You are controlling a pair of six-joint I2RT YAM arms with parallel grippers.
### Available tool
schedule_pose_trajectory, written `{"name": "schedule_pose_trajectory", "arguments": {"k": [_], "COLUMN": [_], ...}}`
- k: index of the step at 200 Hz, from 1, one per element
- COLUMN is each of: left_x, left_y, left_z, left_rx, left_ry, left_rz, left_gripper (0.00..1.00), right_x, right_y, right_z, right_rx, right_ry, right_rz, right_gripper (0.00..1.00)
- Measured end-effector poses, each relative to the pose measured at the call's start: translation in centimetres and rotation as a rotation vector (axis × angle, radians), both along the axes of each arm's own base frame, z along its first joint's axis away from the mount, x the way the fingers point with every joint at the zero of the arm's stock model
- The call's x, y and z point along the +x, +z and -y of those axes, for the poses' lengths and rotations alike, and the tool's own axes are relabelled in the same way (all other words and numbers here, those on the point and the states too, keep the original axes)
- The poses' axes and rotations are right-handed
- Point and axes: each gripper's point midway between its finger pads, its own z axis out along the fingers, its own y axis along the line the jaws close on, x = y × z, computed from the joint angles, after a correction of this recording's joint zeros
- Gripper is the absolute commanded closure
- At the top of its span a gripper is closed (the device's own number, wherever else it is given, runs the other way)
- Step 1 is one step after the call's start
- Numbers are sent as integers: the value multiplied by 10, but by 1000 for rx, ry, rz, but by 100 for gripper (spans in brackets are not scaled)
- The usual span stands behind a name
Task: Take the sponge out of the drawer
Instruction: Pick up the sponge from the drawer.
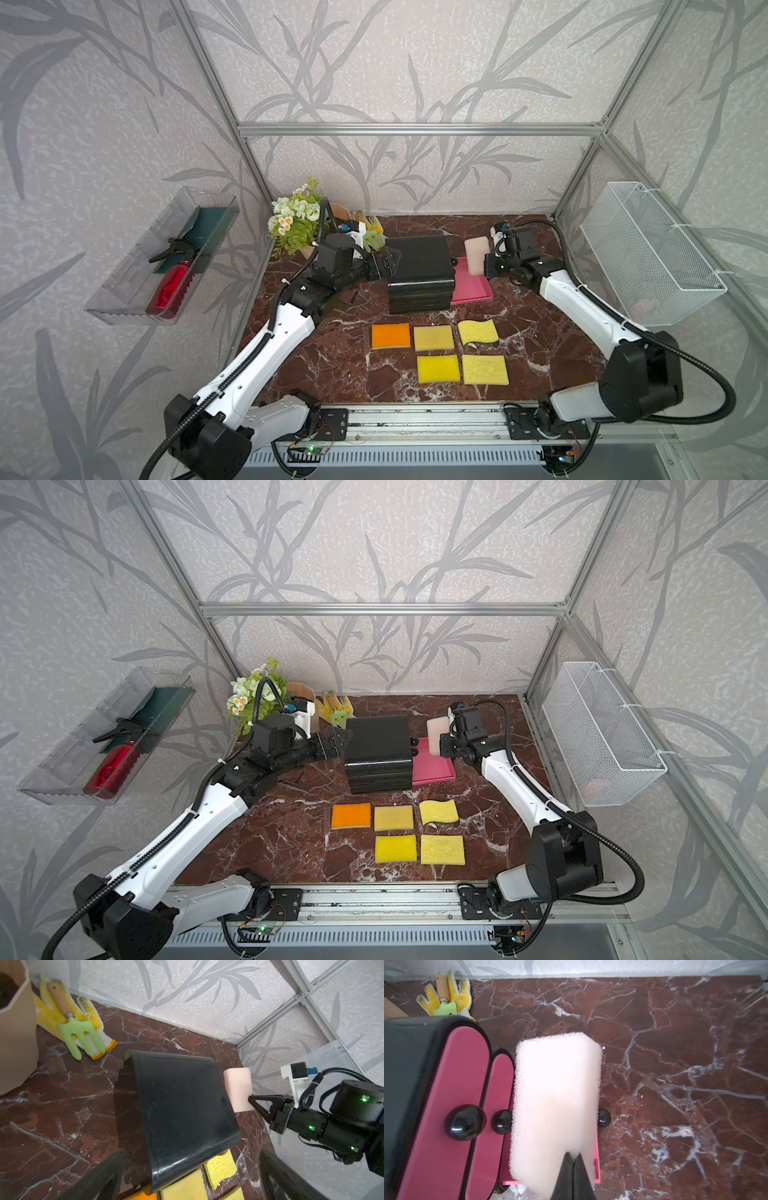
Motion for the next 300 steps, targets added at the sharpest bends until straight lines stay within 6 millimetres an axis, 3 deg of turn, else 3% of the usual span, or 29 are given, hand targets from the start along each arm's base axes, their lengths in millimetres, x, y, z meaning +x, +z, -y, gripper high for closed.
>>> {"name": "schedule_pose_trajectory", "arguments": {"k": [16,31,57,77,101,126,174,231,265,300], "left_x": [-2,-4,-3,-5,-13,-20,-25,-22,-19,-21], "left_y": [21,29,21,10,4,7,-11,-28,-35,-40], "left_z": [8,19,37,48,56,66,78,84,87,90], "left_rx": [-11,-11,48,95,124,132,177,207,217,220], "left_ry": [-58,-124,-234,-297,-359,-412,-475,-500,-507,-522], "left_rz": [41,45,-1,-27,-41,-28,-62,-95,-109,-123], "left_gripper": [2,4,4,4,5,5,6,15,30,65], "right_x": [-4,-12,-30,-46,-72,-90,-100,-106,-107,-106], "right_y": [20,42,83,100,97,84,72,69,69,73], "right_z": [-3,-12,-37,-62,-92,-110,-125,-136,-137,-139], "right_rx": [0,29,72,65,72,81,110,130,135,138], "right_ry": [44,113,281,423,594,704,786,838,846,853], "right_rz": [39,78,142,164,135,81,31,2,1,7], "right_gripper": [100,100,100,100,100,100,100,100,100,100]}}
